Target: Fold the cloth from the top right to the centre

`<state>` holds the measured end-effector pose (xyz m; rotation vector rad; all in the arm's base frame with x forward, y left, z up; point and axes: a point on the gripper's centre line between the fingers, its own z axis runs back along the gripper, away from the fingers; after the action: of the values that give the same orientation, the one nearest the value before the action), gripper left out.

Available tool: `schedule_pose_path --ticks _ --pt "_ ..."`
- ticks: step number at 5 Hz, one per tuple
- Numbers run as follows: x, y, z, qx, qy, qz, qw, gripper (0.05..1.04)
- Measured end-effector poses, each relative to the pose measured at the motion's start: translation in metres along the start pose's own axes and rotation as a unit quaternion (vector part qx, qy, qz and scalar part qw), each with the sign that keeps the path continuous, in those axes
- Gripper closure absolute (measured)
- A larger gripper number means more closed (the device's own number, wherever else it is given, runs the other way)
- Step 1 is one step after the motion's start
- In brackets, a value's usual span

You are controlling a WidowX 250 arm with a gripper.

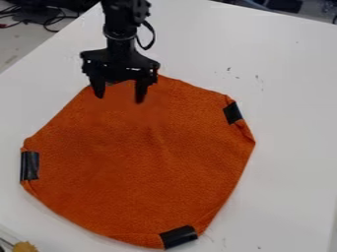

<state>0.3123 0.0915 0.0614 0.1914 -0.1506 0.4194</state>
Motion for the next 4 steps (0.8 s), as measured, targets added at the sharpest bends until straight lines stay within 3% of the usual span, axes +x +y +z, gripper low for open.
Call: schedule_pose_path --ticks 2,3,4 --pt "0.002 -0.086 0.037 -0.034 -0.041 -0.013 0.9985 0.082" --pt "0.006 -0.134 0.038 -0.065 -0.034 -0.042 0.9964 0.082" --pt "0.015 -0.162 0.021 -0.073 -0.016 -0.066 0.9950 0.082"
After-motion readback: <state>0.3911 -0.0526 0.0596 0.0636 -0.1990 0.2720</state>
